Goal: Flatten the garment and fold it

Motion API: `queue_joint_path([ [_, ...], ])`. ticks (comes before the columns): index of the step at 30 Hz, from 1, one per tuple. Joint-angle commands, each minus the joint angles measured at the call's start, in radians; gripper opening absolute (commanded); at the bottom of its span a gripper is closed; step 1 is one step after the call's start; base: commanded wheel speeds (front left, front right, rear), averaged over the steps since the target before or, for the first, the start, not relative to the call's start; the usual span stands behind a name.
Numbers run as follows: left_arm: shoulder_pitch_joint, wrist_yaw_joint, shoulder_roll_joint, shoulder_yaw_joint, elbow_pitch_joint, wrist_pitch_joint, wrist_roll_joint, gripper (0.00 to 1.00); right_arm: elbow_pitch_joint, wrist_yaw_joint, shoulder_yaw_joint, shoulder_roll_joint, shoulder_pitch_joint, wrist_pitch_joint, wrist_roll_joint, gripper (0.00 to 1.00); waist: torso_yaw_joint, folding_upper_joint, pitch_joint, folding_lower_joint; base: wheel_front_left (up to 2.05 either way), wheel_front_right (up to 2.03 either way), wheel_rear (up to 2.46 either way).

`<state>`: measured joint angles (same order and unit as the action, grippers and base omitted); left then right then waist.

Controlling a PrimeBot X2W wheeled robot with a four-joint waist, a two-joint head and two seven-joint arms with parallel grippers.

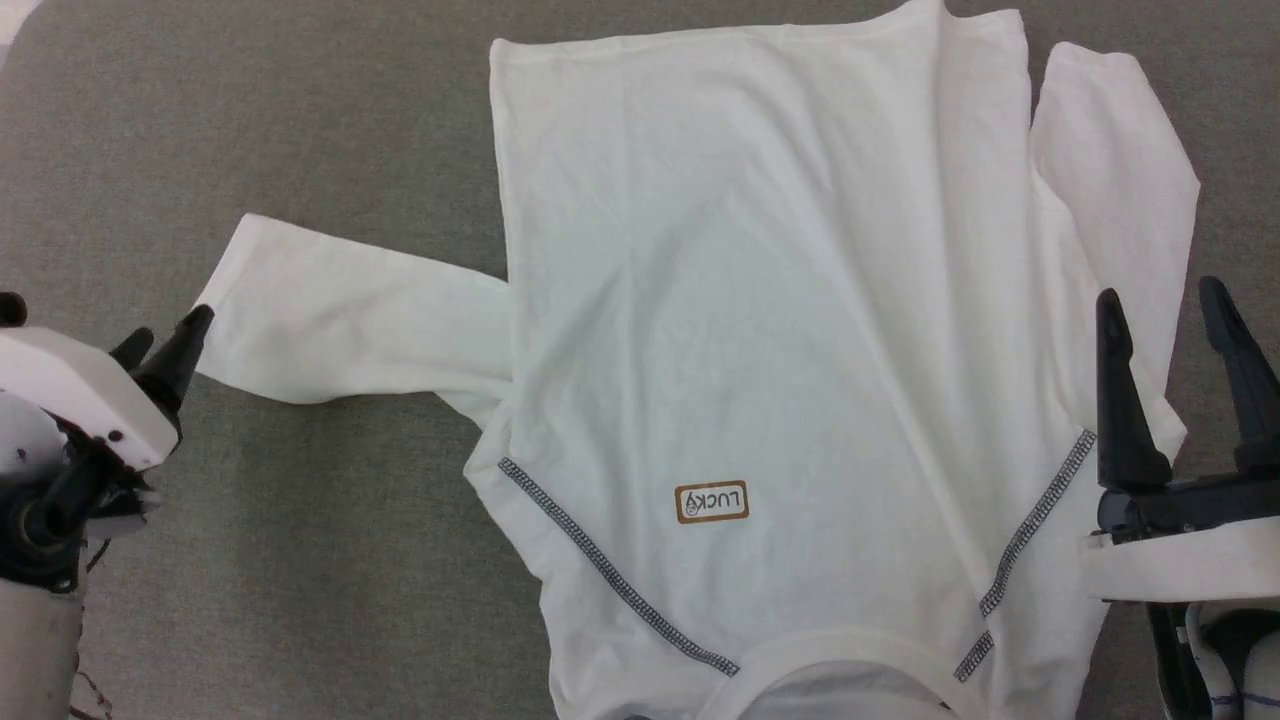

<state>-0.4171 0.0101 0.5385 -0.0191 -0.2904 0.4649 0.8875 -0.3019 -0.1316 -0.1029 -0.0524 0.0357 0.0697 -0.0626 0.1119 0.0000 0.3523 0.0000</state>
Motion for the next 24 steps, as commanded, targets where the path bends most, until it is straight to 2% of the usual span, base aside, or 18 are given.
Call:
queue_joint_path([
  [1,-0.025,0.005,0.008,0.007,0.009,-0.006,-0.003,1.0,-0.004,0.001,-0.003,0.002,-0.005,-0.003,-0.002,1.0,-0.001,0.0,0.002,0.0,0.0,0.0,0.0],
  [9,-0.09,-0.002,0.071,-0.05,0.031,-0.002,-0.097,1.0,-0.005,0.001,0.003,0.002,0.005,-0.003,-0.002,1.0,-0.012,0.0,0.022,0.0,0.0,0.0,0.0],
  [13,-0.117,-0.001,0.101,-0.11,0.01,0.04,-0.16,1.0,-0.015,0.001,0.007,0.002,0.014,-0.01,0.005,1.0,-0.026,0.0,0.048,0.0,0.0,0.0,0.0],
  [24,-0.168,0.013,0.101,-0.182,-0.081,0.122,-0.201,1.0,-0.037,0.001,0.007,0.002,0.021,-0.021,0.009,1.0,-0.049,0.0,0.108,0.0,0.0,0.0,0.0],
])
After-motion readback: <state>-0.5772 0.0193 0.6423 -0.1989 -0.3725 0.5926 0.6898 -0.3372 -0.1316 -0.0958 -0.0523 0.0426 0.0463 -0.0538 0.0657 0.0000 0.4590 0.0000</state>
